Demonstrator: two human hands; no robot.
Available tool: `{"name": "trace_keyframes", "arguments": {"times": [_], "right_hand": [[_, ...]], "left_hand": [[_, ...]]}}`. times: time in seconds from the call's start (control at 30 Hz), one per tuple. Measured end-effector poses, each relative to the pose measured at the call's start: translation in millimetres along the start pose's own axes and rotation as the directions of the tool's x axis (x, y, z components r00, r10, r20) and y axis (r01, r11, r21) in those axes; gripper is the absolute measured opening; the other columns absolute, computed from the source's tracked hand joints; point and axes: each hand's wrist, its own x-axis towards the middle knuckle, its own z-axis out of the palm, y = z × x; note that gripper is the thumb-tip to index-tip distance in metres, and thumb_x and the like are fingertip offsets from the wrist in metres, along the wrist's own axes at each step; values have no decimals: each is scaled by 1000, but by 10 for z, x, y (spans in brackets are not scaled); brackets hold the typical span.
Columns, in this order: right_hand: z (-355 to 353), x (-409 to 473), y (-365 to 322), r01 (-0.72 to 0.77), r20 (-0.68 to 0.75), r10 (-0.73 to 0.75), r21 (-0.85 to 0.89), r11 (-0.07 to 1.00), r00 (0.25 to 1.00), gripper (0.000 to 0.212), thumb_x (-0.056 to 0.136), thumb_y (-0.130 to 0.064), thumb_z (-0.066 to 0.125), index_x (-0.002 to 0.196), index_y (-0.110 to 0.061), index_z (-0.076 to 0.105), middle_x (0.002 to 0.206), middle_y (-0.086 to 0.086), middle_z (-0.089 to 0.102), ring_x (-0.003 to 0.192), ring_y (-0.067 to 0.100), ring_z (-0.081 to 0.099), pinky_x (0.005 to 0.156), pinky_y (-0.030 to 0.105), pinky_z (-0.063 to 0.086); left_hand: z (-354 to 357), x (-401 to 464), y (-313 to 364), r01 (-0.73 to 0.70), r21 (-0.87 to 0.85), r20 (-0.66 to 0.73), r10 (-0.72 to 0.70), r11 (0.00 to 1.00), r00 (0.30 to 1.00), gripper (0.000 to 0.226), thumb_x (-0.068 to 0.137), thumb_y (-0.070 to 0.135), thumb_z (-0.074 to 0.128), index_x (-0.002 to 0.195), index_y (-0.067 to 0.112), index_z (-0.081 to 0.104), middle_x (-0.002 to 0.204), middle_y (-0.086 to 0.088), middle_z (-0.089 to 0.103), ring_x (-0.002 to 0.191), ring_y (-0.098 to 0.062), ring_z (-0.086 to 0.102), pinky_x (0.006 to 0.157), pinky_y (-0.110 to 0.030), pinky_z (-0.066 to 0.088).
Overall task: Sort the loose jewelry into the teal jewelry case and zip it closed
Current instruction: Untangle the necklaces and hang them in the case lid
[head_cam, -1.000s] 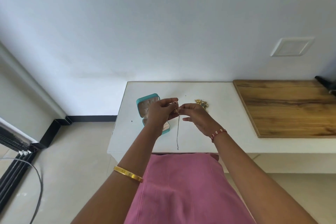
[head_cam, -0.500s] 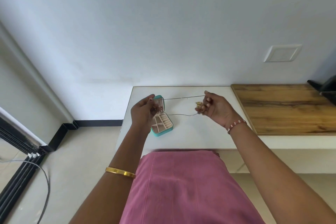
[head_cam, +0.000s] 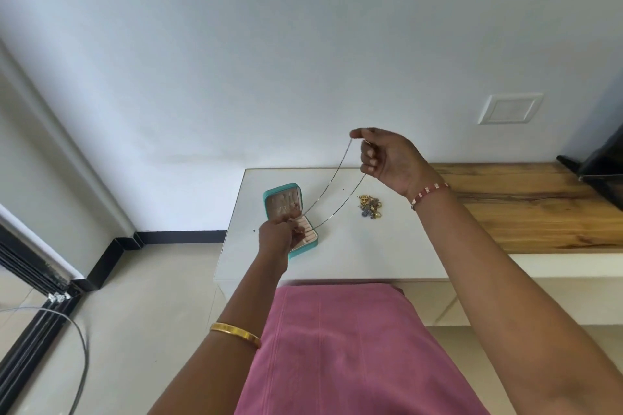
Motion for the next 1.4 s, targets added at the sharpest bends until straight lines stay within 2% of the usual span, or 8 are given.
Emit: {"name": "trace_keyframes", "arguments": {"times": [0.2,0.33,0.53,0.63,0.8,0.97,1.1,1.4], "right_hand": [[389,-28,-249,29,146,24,-347,937,989,19,94,-13,48,91,-9,67,52,-2,45,45,11,32,44,19,30],[494,-46,-297,34,178,63,-497,867,982,17,92,-12,52,94,-9,69,51,-2,48,43,9,34,46,20,32],[494,-80,-338,47,151,48,-567,823,987,12,90,-12,57,87,-11,68,55,0,50,43,9,38,47,19,36],[435,-83,-366,43,109,19,-539,841,994,8,86,-10,62,80,-8,66,58,4,48,45,11,36,47,21,35],[232,-93,-356,-8,38,30,-489,872,999,6,83,-10,65,77,-7,66,53,1,46,45,11,36,49,22,35],[141,-127,-337,-71,10,84,-448,891,996,18,85,-19,65,70,-9,62,49,-2,45,44,12,37,53,25,34],[200,-128,-391,-90,13,95,-226,970,995,24,89,-23,59,67,-13,55,47,-4,47,42,11,41,53,25,38],[406,-180,-435,48,190,-71,125,991,979,24,93,-3,40,107,-1,59,104,16,66,90,27,66,84,32,56]], "left_hand": [[165,-105,68,-147,308,97,123,940,988,25,91,6,48,106,12,67,97,-8,61,84,-21,56,79,-31,49],[295,-247,295,-396,252,206,351,883,913,27,95,20,45,116,26,62,122,2,61,112,-18,56,101,-37,42],[435,-380,525,-486,92,276,447,869,851,24,96,16,44,93,11,67,94,-7,68,89,-12,63,76,-13,45],[433,-364,567,-469,46,227,448,882,865,25,94,12,47,76,13,63,73,-6,65,72,-15,63,80,-24,48],[349,-309,685,-412,-55,153,415,910,897,28,93,9,47,70,12,63,51,4,56,50,-13,51,60,-24,46],[315,-325,851,-438,-64,120,443,897,889,27,90,8,48,69,13,64,55,-1,48,44,-10,39,53,-23,35],[344,-360,893,-462,-1,120,459,887,880,23,90,8,49,75,15,64,59,-2,46,43,-9,33,50,-22,28],[431,-432,751,-615,156,216,580,773,785,26,88,2,46,77,24,56,56,7,52,48,-7,41,56,-26,32]]}}
